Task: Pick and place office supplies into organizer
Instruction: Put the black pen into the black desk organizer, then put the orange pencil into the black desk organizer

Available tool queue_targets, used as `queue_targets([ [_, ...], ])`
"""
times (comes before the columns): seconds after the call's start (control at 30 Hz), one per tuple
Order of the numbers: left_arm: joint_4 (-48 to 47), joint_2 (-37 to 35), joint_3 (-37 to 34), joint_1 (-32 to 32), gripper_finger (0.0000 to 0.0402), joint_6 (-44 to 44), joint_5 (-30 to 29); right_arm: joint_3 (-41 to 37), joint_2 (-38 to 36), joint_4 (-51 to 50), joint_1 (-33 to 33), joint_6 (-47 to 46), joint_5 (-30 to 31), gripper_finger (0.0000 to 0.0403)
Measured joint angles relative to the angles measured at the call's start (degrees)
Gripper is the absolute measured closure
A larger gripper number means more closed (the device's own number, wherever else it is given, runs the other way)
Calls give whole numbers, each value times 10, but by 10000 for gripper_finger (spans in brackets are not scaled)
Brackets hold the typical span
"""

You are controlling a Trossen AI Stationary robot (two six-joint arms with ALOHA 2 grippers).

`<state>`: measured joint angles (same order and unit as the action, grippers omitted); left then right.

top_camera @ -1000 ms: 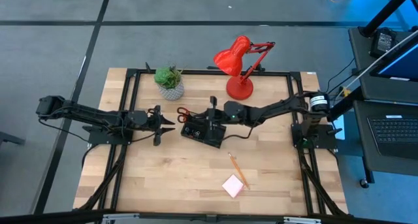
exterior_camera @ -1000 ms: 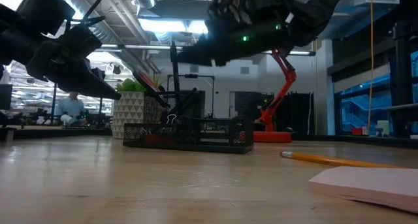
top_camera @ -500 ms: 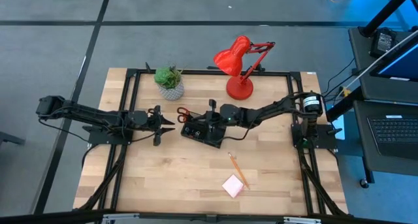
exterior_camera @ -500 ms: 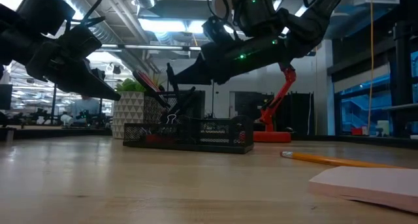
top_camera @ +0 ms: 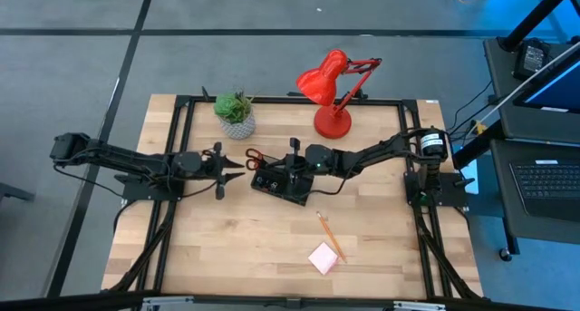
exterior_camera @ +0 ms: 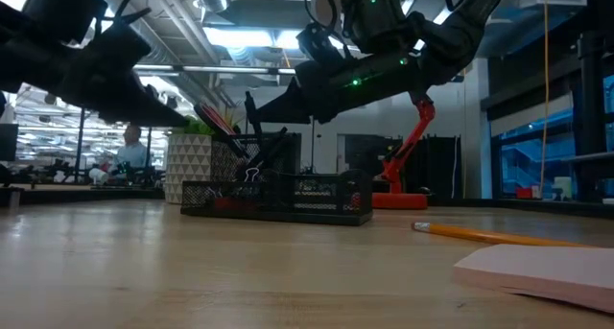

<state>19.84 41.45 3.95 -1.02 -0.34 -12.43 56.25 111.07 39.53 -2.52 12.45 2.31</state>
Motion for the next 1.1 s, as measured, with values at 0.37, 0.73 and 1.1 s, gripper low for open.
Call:
queue_targets([
  [0.37, 10, 0, 0, 0, 302, 11, -1, 0, 0, 0, 0, 0, 0, 342],
  [0.73, 10, 0, 0, 0, 302, 11, -1, 0, 0, 1, 0, -2, 0, 270],
  [1.1, 9, 0, 0, 0, 302, 11, -1, 0, -73, -48, 34, -2, 1, 263],
])
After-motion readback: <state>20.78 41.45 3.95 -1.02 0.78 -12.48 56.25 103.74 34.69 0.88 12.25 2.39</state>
